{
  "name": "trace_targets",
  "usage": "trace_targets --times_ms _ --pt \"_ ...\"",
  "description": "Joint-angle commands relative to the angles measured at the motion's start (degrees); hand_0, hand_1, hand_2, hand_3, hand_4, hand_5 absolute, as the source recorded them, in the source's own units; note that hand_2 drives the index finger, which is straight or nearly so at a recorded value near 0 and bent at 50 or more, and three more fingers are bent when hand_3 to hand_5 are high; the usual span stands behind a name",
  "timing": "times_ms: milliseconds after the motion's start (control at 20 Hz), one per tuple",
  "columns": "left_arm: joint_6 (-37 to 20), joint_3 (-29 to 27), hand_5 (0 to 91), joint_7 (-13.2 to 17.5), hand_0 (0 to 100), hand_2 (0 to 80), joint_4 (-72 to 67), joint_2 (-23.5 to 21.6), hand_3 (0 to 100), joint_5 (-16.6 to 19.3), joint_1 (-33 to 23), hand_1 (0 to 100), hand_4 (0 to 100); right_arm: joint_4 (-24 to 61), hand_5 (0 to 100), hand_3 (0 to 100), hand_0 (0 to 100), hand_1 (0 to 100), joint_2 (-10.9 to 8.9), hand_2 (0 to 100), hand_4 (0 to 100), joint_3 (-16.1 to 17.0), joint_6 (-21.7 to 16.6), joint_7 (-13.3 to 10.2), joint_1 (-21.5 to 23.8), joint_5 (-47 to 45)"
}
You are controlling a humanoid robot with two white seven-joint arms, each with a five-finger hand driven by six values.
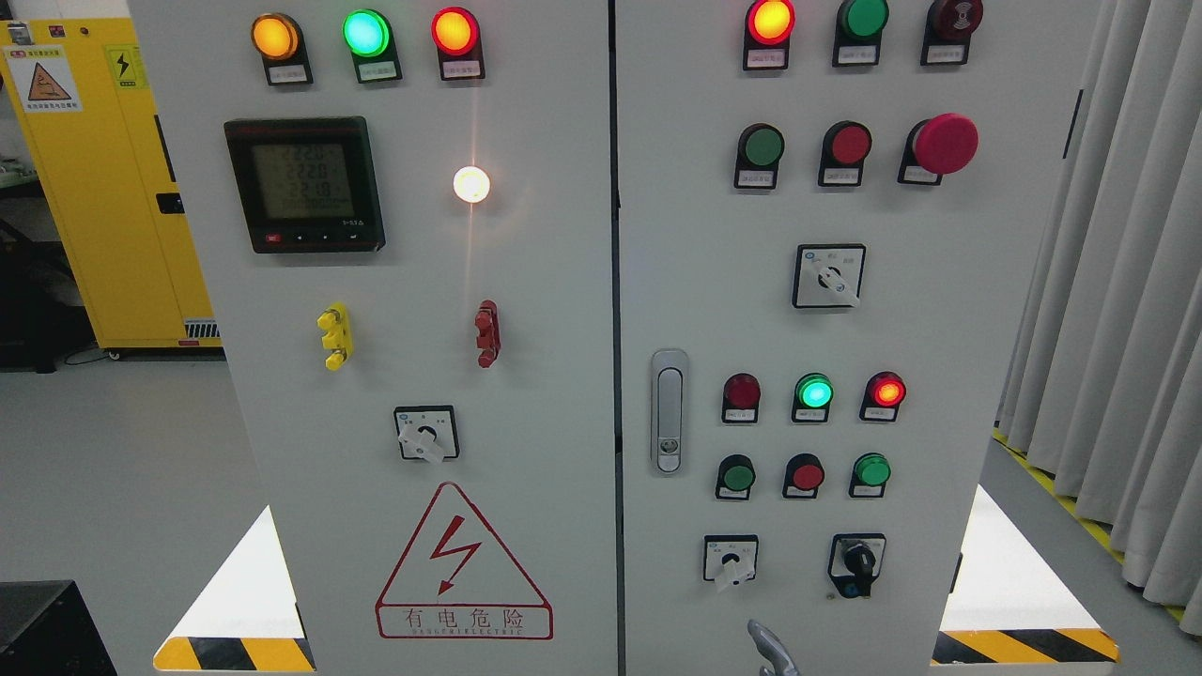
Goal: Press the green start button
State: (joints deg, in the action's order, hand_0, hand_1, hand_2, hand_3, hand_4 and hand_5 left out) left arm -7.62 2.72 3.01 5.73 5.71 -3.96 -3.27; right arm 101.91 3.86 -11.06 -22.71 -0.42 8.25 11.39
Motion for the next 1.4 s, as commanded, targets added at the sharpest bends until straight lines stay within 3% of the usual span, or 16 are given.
trace_targets --times_ms 0,400,500,600,700,850,950,1100,1150,1250,1300,1350 --pt "-0.03 0.0 0.0 -0.02 12 0.0 -0.02 0.0 0 0.0 -0.07 56 0 0.04 4 5 36 53 0.01 0 11 -0.02 0.04 -0.02 0.01 0.03" --pt "-0.03 0.0 0.0 -0.02 12 0.0 -0.02 0.0 0 0.0 0.02 56 0 0.39 4 6 36 53 -0.08 0 11 0.07 0.04 0.07 -0.17 0.73" --pt "-0.03 0.0 0.0 -0.02 12 0.0 -0.02 0.0 0 0.0 0.02 56 0 0.66 4 6 36 53 0.1 0 11 0.51 0.21 -0.01 -0.52 5.54" --pt "-0.03 0.0 0.0 -0.02 12 0.0 0.07 0.0 0 0.0 0.02 56 0 0.66 10 13 32 61 0.36 0 19 2.87 0.21 -0.37 -0.96 14.32" --pt "-0.03 0.0 0.0 -0.02 12 0.0 -0.02 0.0 0 0.0 0.02 56 0 0.66 24 30 34 67 0.71 0 41 4.81 0.04 -0.98 -1.48 22.23" --pt "-0.03 0.0 0.0 -0.02 12 0.0 -0.02 0.0 0 0.0 0.01 56 0 0.75 27 34 37 71 0.98 0 45 7.09 -0.05 -4.31 -3.5 32.08" --pt "-0.03 0.0 0.0 -0.02 12 0.0 -0.02 0.0 0 0.0 0.02 56 0 0.83 34 40 38 72 1.5 0 52 9.11 -0.23 -5.28 -4.56 38.5" --pt "-0.03 0.0 0.0 -0.02 12 0.0 0.07 0.0 0 0.0 0.02 56 0 1.1 51 51 40 73 2.03 0 61 10.79 -0.49 -5.99 -6.4 43.44" --pt "-0.03 0.0 0.0 -0.02 12 0.0 0.07 0.0 0 0.0 0.02 56 0 1.01 70 63 42 73 2.03 0 74 11.05 -0.49 -5.91 -7.36 44.67" --pt "-0.03 0.0 0.0 -0.02 12 0.0 -0.02 0.0 0 0.0 0.02 56 0 0.57 70 64 42 73 1.94 0 75 12.28 -0.4 -5.9 -9.65 47.3" --pt "-0.03 0.0 0.0 -0.02 12 0.0 -0.02 0.0 0 0.0 0.02 56 0 0.48 78 74 43 73 1.94 0 81 12.37 -0.32 -5.9 -10.62 48.54" --pt "-0.03 0.0 0.0 -0.02 12 0.0 -0.02 0.0 0 0.0 0.02 56 0 0.31 80 77 44 73 1.94 0 83 12.37 -0.31 -5.82 -11.24 49.51"
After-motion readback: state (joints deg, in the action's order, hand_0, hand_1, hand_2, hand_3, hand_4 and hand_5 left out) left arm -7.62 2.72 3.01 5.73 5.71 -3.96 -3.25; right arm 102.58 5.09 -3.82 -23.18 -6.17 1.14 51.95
